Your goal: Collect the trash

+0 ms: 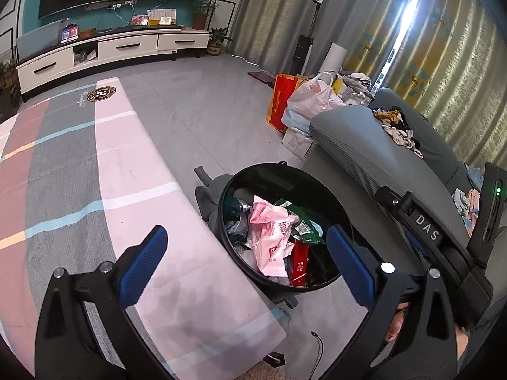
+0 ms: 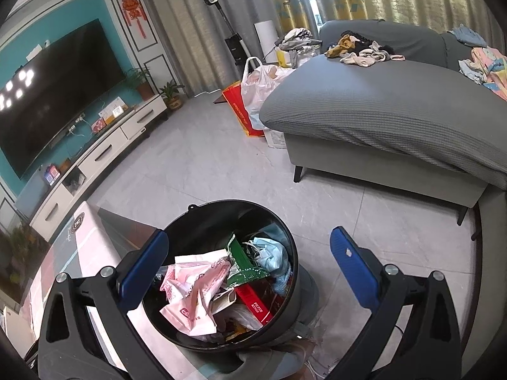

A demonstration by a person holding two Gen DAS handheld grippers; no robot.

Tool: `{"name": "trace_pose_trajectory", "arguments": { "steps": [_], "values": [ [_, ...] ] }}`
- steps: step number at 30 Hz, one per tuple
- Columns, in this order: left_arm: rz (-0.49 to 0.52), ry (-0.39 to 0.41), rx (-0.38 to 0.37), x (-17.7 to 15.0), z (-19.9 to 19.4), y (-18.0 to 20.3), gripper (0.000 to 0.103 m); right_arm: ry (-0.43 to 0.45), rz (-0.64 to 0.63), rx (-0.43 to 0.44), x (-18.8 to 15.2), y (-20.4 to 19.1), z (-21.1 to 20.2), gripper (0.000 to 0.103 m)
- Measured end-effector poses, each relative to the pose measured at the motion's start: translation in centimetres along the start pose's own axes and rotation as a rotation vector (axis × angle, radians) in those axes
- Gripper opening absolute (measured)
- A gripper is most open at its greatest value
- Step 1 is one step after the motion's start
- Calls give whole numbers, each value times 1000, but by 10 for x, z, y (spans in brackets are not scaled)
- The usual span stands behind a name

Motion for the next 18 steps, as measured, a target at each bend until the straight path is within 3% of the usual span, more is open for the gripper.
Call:
{"name": "trace_pose_trajectory", "arguments": {
  "steps": [18],
  "values": [
    [-17,-3,6,-2,-4,-2,100,-15,-14,-37,-2,0,4,100]
  ]
}}
Point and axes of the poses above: each gripper's, at about its wrist camera, not at the fingertips, and z roughly the way its jaws point, y to its right, x to its top, the point moved 7 cm from there along z, roughly the way its jaws point, and after that the axes turned 6 degrees about z, right-handed, at the moved point
